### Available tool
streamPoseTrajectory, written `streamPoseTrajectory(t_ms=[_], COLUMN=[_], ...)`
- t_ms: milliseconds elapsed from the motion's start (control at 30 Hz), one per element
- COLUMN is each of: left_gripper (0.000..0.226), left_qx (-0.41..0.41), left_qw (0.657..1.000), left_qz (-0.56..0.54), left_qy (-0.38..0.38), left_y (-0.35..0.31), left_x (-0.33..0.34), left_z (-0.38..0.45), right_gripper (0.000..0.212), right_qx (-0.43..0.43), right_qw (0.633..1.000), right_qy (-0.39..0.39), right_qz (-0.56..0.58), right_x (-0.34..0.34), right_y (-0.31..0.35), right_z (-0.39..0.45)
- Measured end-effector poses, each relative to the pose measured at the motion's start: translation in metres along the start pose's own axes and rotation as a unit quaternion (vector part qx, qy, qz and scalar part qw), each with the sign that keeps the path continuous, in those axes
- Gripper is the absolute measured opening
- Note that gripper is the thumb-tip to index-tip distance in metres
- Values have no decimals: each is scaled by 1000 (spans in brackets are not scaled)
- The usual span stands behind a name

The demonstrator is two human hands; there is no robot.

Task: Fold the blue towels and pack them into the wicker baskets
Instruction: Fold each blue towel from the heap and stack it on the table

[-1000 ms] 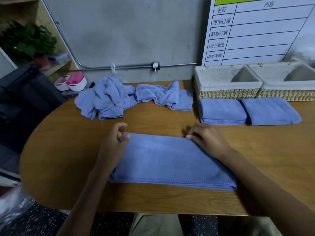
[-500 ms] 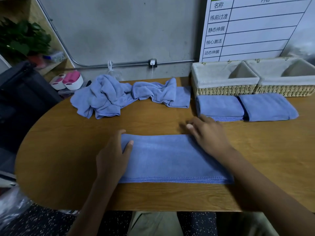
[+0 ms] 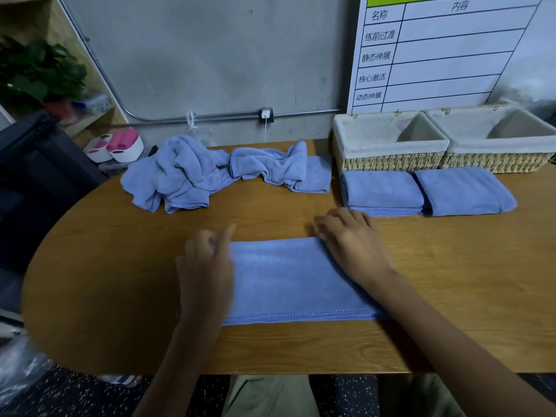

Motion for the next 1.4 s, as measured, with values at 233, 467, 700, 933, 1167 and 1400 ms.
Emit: streamPoseTrajectory(t_ms=[233,467,700,933,1167,1400], left_gripper=[81,87,83,45,59,56], left_qx=[92,47,-23,-45,-102,-77], left_qw=[971,976,973,998,971,954], left_qz=[-15,-4,-20,2,-209,-287], left_qy=[220,211,230,33,60,49], left_y=[-43,-4,25,31,30,34], left_x=[48,40,30,10,10,7], left_z=[-15,-24,-29,-18,-2,2], right_gripper=[58,76,83,81,77,78], right_qx=[-38,19,63,72,68,72], right_qw=[988,980,980,983,986,986], right_qy=[142,196,189,165,148,148], right_qz=[52,-8,0,24,12,10], right_x=[18,8,5,3,4,3], right_y=[19,-14,-30,-35,-37,-36], right_z=[-31,-34,-34,-34,-35,-36])
Point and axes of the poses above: each hand's wrist, its own z-axis towards the middle knuckle, its own x-axis out of the palm, y = z × x, the point moved 4 cm from there along z, towards the middle knuckle, and after that the axes turned 5 degrees about x, right-handed, at the moved point
